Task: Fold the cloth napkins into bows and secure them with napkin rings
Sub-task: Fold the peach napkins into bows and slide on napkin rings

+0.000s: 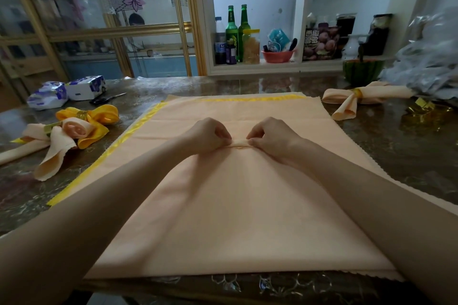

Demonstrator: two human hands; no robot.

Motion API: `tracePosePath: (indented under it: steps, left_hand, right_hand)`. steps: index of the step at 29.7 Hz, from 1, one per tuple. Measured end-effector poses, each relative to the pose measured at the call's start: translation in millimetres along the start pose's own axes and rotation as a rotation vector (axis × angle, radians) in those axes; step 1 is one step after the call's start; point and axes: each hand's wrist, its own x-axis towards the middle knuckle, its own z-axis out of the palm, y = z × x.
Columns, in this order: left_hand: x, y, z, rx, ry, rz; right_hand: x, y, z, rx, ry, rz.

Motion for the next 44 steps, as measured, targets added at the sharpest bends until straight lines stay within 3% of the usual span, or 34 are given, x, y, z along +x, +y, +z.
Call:
tracePosePath:
  steps: [5, 12, 17, 24, 30, 34, 40, 44]
  left_hand:
    - [-4.0, 0.5, -7.6, 0.13, -0.007, 0.028]
    - [-25.1, 12.1, -3.3, 0.505, 0.099, 0.203]
    - [-34.3, 11.7, 6.2, 0.168, -0.017, 0.033]
    - [-29.8, 4.8, 6.8, -0.007, -0.077, -0.048]
    - [-30.1, -0.4, 4.6, 0.154, 0.025, 0.105]
    - [-27.3, 5.1, 1.2, 0.255, 0.005, 0.111]
    - [-36.5, 16.1, 6.8, 0.406, 0.185, 0.258]
    - [-41.1, 20.1, 5.2, 0.232, 0.078, 0.162]
  right_hand:
    - [-5.1, -4.0, -5.5, -0.021, -0.03, 0.004]
    - [-12.7, -3.5, -7.3, -0.175, 0.013, -0.226]
    - [-21.9, -0.1, -7.7, -0.099, -0.044, -0.191]
    - [-14.3, -4.2, 6.0, -0.134, -0.044, -0.058]
    - [-9.3, 2.3, -8.6, 0.126, -0.184, 0.008]
    - [-9.5, 0.4, -8.1, 0.015, -0.108, -0.04]
    - [-19.8, -11.5, -3.0, -0.181, 0.05, -0.216]
    - [-27.1, -14.0, -3.9, -0.282, -0.006, -0.302]
